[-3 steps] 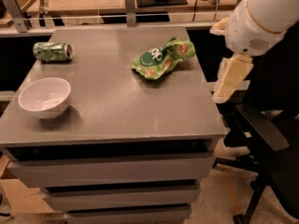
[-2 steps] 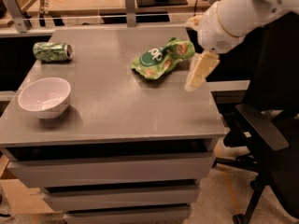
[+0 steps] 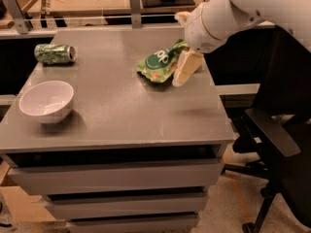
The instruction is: Move green rice chip bag near white bowl
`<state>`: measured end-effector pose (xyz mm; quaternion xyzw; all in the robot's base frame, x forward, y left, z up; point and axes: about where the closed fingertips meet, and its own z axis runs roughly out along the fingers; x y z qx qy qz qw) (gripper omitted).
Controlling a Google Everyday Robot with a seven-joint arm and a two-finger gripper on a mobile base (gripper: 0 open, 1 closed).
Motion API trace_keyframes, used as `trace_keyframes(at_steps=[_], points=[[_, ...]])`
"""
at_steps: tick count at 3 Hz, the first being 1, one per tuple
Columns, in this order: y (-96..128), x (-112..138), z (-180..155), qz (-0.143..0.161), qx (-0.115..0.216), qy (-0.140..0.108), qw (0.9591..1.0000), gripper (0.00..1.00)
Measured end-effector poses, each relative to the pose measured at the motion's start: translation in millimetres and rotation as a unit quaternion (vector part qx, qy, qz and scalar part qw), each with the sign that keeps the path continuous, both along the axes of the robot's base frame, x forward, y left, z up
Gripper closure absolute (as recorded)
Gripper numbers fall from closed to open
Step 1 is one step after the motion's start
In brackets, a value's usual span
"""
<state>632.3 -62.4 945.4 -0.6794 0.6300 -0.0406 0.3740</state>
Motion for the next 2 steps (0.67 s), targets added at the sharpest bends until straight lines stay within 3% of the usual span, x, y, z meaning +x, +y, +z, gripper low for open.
trace_keyframes(at_steps=[2], points=[[5.0, 38.7, -28.6, 0.057, -0.013, -0.038, 0.9976, 0.0]])
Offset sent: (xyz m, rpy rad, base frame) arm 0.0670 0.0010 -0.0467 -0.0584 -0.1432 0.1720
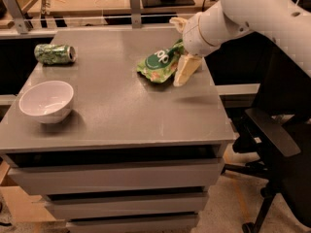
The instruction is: Move green rice chip bag near white bowl
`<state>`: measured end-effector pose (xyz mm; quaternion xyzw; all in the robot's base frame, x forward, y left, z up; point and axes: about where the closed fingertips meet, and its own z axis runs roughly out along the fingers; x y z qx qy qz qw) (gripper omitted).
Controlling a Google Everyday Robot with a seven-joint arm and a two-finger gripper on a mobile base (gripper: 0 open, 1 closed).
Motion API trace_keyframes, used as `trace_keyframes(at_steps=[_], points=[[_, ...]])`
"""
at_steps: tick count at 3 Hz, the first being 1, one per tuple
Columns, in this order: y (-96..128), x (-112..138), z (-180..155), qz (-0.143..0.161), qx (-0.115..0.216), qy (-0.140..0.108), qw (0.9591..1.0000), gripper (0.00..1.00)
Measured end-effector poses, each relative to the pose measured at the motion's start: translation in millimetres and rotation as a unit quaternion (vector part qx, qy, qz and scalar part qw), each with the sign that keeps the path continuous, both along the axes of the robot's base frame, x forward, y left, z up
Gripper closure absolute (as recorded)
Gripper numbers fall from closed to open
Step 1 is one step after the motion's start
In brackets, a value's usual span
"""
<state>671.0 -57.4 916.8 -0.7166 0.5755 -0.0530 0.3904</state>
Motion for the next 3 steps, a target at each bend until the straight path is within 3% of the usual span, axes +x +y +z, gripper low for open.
trace_keyframes(at_steps=[2, 3], points=[[9.5, 29.8, -13.7, 0.028, -0.08, -0.047, 0.9953, 0.0], [11.3, 37.2, -20.5, 0.037, -0.097, -0.041, 0.9937, 0.0]])
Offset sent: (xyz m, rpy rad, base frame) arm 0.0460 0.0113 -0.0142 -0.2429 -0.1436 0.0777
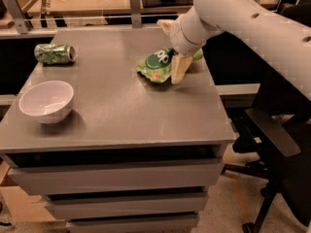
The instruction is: Move green rice chip bag near white bowl
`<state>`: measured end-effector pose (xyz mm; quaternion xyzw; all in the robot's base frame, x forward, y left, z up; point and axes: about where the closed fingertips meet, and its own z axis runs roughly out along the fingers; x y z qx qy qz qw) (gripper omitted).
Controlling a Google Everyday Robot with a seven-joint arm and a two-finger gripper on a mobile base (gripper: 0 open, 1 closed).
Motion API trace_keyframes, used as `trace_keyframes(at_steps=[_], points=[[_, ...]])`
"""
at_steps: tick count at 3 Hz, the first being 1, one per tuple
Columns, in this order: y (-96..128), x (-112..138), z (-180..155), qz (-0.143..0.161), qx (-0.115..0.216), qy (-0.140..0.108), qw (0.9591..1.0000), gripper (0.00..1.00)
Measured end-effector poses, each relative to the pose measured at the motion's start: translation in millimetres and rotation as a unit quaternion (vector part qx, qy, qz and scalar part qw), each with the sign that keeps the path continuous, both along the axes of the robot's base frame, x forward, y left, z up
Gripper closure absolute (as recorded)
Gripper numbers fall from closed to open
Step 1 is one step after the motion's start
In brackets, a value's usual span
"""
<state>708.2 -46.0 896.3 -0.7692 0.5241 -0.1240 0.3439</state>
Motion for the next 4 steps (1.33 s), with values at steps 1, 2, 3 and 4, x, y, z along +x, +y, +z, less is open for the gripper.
trace_keyframes(at_steps=[1, 2, 3, 4], points=[[-0.8, 4.1, -9.7, 0.007, -0.009, 0.02, 0.9997, 0.0], [-1.5, 5.2, -15.8, 0.013, -0.006, 0.037, 0.9992, 0.15], [-2.6, 4.3, -17.5, 0.016, -0.002, 0.046, 0.9988, 0.38], [-4.1, 2.3, -16.9, 0.016, 0.002, 0.05, 0.9986, 0.61]])
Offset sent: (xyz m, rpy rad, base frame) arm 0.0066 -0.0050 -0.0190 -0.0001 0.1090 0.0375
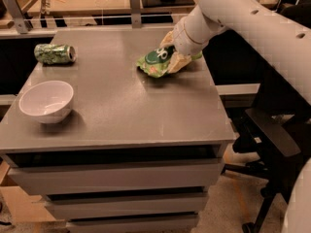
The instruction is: Move green rice chip bag near white bowl
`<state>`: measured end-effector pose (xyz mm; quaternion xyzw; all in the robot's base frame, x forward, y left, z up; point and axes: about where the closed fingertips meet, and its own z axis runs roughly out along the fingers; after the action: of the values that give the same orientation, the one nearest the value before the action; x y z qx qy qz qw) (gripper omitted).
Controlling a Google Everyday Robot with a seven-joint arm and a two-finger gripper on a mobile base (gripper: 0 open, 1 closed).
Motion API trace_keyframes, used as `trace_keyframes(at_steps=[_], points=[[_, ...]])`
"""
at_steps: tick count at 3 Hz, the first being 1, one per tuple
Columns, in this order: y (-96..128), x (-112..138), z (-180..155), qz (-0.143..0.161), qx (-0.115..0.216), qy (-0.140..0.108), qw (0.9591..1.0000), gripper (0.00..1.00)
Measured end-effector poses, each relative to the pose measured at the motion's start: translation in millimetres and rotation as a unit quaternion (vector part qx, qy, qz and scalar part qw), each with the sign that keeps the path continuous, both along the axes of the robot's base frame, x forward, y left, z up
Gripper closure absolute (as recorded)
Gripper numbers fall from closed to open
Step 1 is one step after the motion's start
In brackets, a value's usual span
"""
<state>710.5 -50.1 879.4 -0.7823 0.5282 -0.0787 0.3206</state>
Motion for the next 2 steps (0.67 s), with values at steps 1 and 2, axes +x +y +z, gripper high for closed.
trace_keyframes(at_steps=[1, 2], points=[[0.3, -3.6, 2.3, 0.001, 0.003, 0.001, 1.0, 0.83], [1.3, -8.6, 12.3, 0.002, 0.007, -0.007, 0.9999, 1.0]])
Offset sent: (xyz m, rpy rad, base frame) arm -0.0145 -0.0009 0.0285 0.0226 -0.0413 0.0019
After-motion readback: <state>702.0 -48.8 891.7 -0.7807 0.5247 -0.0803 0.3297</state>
